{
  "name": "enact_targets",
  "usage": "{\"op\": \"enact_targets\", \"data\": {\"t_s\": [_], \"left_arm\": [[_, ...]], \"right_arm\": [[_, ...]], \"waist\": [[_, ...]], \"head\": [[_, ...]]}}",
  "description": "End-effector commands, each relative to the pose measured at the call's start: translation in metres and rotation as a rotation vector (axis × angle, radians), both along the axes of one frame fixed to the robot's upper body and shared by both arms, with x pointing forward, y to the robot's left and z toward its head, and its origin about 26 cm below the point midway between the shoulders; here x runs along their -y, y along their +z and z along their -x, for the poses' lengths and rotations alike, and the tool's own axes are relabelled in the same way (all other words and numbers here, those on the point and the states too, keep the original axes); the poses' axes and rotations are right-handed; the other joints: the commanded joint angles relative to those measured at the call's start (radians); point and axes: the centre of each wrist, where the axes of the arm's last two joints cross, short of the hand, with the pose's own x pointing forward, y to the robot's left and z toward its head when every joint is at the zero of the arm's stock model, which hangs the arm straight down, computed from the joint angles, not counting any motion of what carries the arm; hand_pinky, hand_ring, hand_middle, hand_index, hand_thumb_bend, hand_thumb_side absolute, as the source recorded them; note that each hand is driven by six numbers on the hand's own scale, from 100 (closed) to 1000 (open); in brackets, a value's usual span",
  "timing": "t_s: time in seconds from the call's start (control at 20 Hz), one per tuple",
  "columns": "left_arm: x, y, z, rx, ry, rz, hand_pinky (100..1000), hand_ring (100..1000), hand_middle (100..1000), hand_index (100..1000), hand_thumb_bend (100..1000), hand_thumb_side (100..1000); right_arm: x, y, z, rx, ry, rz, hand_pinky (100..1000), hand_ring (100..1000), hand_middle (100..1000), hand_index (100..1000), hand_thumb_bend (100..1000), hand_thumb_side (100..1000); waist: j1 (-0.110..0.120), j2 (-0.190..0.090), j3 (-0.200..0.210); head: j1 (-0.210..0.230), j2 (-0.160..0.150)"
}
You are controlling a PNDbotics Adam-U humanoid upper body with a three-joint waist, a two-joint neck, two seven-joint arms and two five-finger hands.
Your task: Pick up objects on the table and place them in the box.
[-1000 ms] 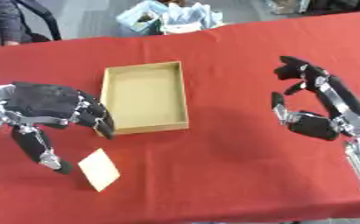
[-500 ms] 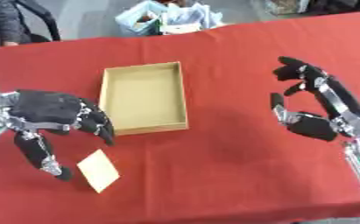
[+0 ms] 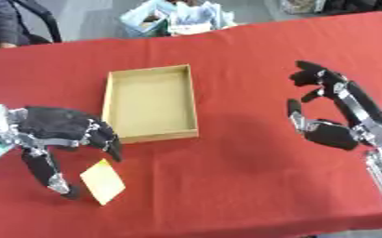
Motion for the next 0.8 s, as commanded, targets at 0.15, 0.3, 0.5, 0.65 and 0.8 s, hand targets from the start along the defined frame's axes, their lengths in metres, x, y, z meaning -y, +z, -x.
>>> {"op": "enact_targets", "data": {"t_s": [0.15,0.3,0.5,0.65,0.8], "left_arm": [[-0.0038,0.0026,-0.0034,0.030,-0.331,-0.355,786,775,707,809,641,181],[-0.0038,0.0007,-0.0041,0.027,-0.326,-0.349,785,770,705,808,635,181],[-0.0035,-0.0008,-0.0048,0.025,-0.323,-0.343,781,754,689,802,625,177],[-0.0036,-0.0017,-0.0052,0.021,-0.319,-0.335,774,734,653,781,613,171],[-0.0040,-0.0025,-0.0056,0.017,-0.314,-0.333,765,710,596,756,594,162]], "right_arm": [[0.0019,0.0100,-0.0012,0.029,0.009,0.010,632,810,780,964,100,263],[0.0018,0.0099,-0.0012,0.029,0.009,0.008,632,810,780,964,100,264],[0.0016,0.0100,-0.0014,0.030,0.010,0.006,632,810,780,964,100,263],[0.0016,0.0099,-0.0015,0.030,0.010,0.004,632,810,780,964,100,264],[0.0015,0.0099,-0.0016,0.030,0.010,0.003,632,809,780,964,100,264]], "waist": [[-0.007,-0.010,-0.003],[-0.008,-0.009,-0.005],[-0.010,-0.007,-0.007],[-0.011,-0.007,-0.007],[-0.012,-0.006,-0.008]], "head": [[0.004,-0.014],[0.004,-0.015],[0.004,-0.015],[0.003,-0.015],[0.004,-0.015]]}}
